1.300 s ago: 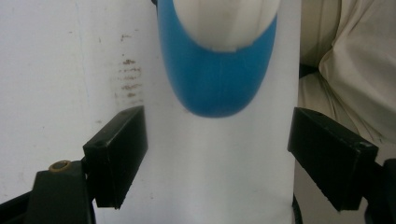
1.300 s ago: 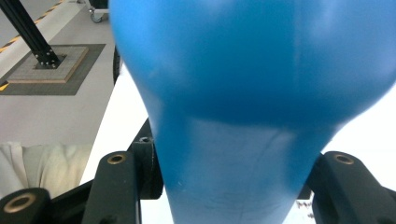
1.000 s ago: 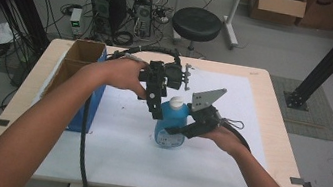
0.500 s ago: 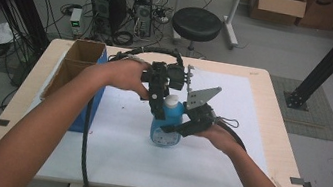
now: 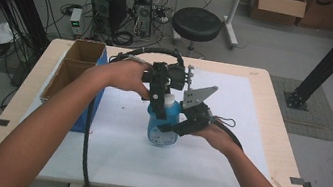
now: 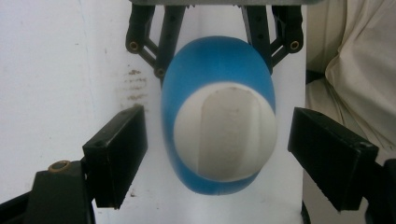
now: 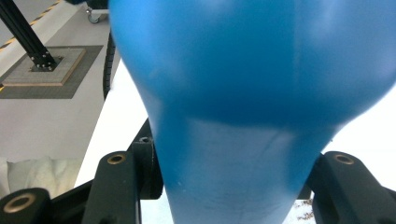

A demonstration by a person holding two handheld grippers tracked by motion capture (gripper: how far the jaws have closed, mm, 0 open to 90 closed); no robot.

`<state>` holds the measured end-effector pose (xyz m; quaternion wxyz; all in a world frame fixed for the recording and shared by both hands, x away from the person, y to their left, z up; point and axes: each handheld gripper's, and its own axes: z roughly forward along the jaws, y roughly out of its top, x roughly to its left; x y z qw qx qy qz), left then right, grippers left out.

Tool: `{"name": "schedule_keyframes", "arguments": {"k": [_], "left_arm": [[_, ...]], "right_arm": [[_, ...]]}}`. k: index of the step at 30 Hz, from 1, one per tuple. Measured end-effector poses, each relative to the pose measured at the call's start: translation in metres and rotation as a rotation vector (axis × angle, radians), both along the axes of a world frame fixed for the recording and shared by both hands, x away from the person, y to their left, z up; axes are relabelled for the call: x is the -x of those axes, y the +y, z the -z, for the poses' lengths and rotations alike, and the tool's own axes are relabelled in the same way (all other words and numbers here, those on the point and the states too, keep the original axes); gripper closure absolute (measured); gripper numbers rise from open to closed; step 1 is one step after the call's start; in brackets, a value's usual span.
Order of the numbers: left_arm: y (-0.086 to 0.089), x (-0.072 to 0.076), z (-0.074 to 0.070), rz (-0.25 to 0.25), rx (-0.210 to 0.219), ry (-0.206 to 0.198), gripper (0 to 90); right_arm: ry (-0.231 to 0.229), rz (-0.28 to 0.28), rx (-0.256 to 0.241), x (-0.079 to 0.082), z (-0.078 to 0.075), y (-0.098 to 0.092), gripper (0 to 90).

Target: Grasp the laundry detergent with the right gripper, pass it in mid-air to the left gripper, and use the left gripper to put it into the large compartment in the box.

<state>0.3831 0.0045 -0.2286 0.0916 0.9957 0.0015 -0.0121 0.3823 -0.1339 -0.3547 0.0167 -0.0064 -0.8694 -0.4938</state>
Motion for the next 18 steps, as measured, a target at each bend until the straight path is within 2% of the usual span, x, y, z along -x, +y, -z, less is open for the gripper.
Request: {"name": "schedule_keyframes", "arguments": {"k": [5, 18], "left_arm": [[-0.003, 0.000, 0.003, 0.008, -0.019, -0.003, 20.4], [-0.008, -0.002, 0.015, 0.017, -0.017, -0.003, 21.0]], "right_arm": [[0.000, 0.000, 0.001, 0.000, 0.000, 0.001, 45.2], [0.000, 0.002, -0.003, -0.001, -0.004, -0.001, 45.1]]}}
